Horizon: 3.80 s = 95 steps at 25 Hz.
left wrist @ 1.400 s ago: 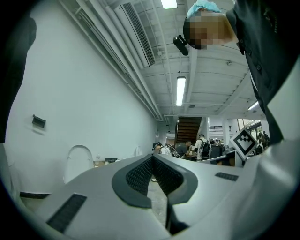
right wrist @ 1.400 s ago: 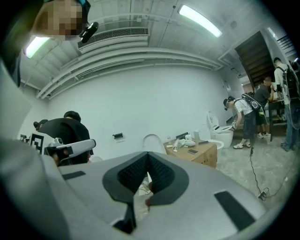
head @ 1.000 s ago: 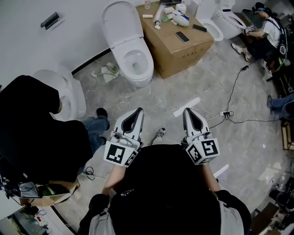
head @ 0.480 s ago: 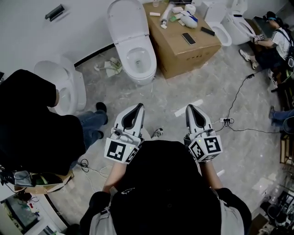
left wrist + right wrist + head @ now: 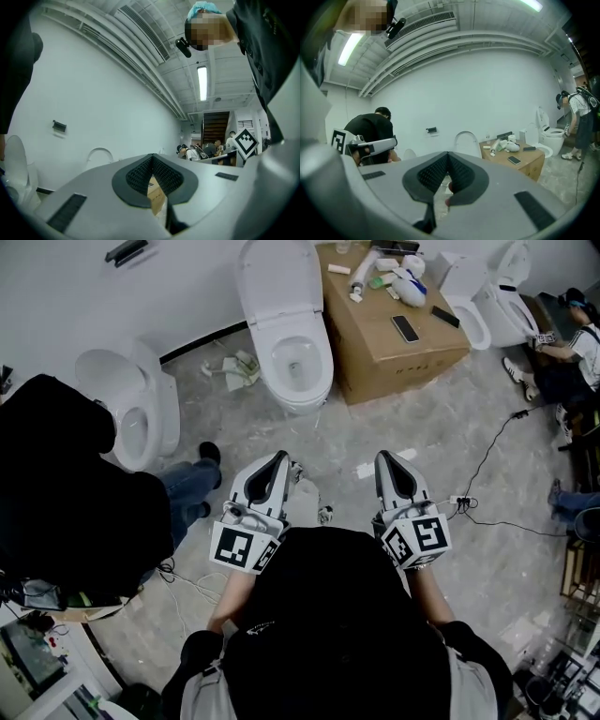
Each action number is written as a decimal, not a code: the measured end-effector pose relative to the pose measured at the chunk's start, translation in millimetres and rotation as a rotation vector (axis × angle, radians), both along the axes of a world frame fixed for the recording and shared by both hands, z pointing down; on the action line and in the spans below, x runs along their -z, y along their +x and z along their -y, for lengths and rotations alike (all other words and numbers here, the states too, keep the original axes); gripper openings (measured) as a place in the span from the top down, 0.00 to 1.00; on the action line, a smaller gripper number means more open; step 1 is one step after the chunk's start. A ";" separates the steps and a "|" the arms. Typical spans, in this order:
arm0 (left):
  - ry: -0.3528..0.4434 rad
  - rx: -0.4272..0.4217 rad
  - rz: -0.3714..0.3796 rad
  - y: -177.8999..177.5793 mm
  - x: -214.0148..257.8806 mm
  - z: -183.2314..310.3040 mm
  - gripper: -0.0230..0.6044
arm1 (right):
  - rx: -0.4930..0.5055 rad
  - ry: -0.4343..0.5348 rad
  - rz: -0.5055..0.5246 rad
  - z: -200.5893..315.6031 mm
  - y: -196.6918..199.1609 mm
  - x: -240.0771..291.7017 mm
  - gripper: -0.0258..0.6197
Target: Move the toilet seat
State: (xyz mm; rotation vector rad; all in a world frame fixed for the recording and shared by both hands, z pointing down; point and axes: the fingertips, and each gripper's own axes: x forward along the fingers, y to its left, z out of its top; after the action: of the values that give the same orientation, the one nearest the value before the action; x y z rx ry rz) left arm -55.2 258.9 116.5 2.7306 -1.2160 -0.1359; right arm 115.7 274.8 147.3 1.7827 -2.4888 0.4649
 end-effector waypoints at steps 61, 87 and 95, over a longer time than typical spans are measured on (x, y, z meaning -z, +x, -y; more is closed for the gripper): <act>-0.306 0.104 0.168 38.4 -249.8 315.8 0.95 | 0.441 -0.282 -0.210 350.1 -7.5 -250.7 0.94; -0.415 -0.298 0.734 38.6 -573.1 295.2 0.79 | 0.853 -0.356 -0.760 323.8 -52.2 -533.0 0.84; -0.410 -0.464 0.922 39.7 -645.7 291.4 0.73 | 0.994 -0.365 -0.878 322.8 -63.0 -598.5 0.73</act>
State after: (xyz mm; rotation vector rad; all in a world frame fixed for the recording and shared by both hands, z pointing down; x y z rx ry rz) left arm -15.5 -32.4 762.2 2.6060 -0.5567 1.3664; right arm 52.7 -48.0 745.8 0.3211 -2.0490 0.0187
